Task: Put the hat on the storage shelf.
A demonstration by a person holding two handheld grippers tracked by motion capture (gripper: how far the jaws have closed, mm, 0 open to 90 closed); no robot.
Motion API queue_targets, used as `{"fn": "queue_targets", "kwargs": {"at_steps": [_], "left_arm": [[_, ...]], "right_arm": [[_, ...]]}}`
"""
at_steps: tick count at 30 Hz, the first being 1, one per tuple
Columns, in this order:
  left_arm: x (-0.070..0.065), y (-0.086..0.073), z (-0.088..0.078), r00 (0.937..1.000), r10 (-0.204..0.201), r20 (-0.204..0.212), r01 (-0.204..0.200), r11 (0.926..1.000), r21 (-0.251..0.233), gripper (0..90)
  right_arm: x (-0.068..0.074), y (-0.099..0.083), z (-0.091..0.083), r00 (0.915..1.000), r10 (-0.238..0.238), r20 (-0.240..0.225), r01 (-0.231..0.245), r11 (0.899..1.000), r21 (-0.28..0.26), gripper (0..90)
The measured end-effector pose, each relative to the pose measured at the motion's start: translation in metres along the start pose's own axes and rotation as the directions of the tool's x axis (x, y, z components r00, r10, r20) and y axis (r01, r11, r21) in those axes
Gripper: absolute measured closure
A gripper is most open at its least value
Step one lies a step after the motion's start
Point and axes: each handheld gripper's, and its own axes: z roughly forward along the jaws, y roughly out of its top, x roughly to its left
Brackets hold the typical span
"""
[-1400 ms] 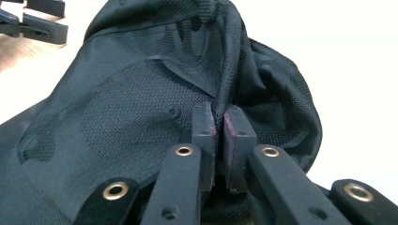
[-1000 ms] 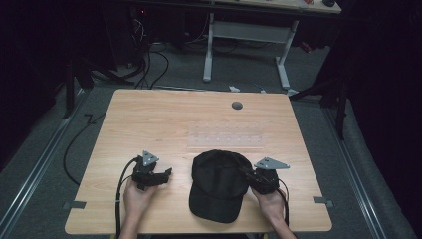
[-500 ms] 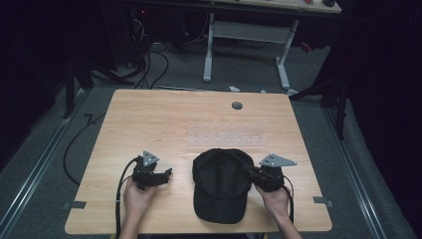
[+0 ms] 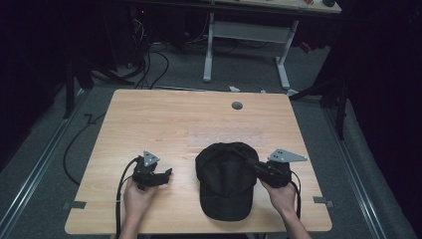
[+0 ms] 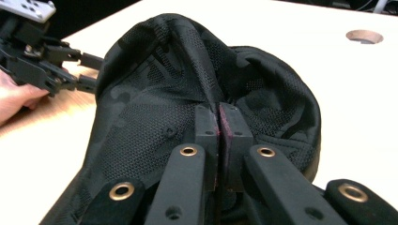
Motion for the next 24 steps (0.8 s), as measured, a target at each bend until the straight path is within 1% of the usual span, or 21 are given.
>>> {"fn": "queue_targets", "kwargs": {"at_steps": [5, 11, 14, 16, 20, 21, 22, 24], "left_arm": [[0.000, 0.000, 0.000, 1.0000, 0.007, -0.002, -0.007, 1.0000, 0.000, 26.1], [0.000, 0.001, 0.001, 1.0000, -0.003, -0.002, 0.003, 1.0000, -0.001, 27.2], [-0.001, 0.000, 0.001, 1.0000, 0.008, -0.005, -0.008, 1.0000, 0.001, 26.6], [-0.001, 0.000, 0.001, 1.0000, 0.005, -0.003, -0.005, 1.0000, 0.001, 26.0], [-0.001, 0.000, 0.001, 0.9999, 0.010, 0.008, -0.010, 0.9999, 0.011, 24.1], [-0.001, 0.000, 0.001, 0.9999, 0.014, 0.010, -0.014, 0.9996, 0.023, 24.1], [-0.002, 0.001, 0.000, 0.9999, 0.003, 0.011, -0.003, 0.9993, 0.036, 22.2], [-0.002, 0.004, -0.001, 0.9990, -0.036, 0.027, 0.034, 0.9974, 0.063, 20.5]], "right_arm": [[-0.002, 0.009, -0.008, 0.9999, -0.010, -0.008, 0.010, 1.000, -0.029, 87.7], [-0.004, 0.014, -0.011, 0.9997, -0.019, -0.014, 0.018, 0.999, -0.042, 87.7], [-0.004, 0.019, -0.013, 0.9995, -0.027, -0.019, 0.026, 0.998, -0.050, 87.7], [-0.004, 0.020, -0.014, 0.9993, -0.030, -0.022, 0.029, 0.998, -0.050, 87.7], [-0.002, 0.024, -0.016, 0.9987, -0.044, -0.025, 0.042, 0.998, -0.056, 87.7], [-0.002, 0.025, -0.016, 0.9986, -0.046, -0.026, 0.044, 0.997, -0.060, 87.7], [-0.002, 0.027, -0.018, 0.9981, -0.054, -0.030, 0.052, 0.997, -0.066, 87.7], [-0.002, 0.028, -0.019, 0.9980, -0.054, -0.034, 0.051, 0.996, -0.070, 87.8]]}}
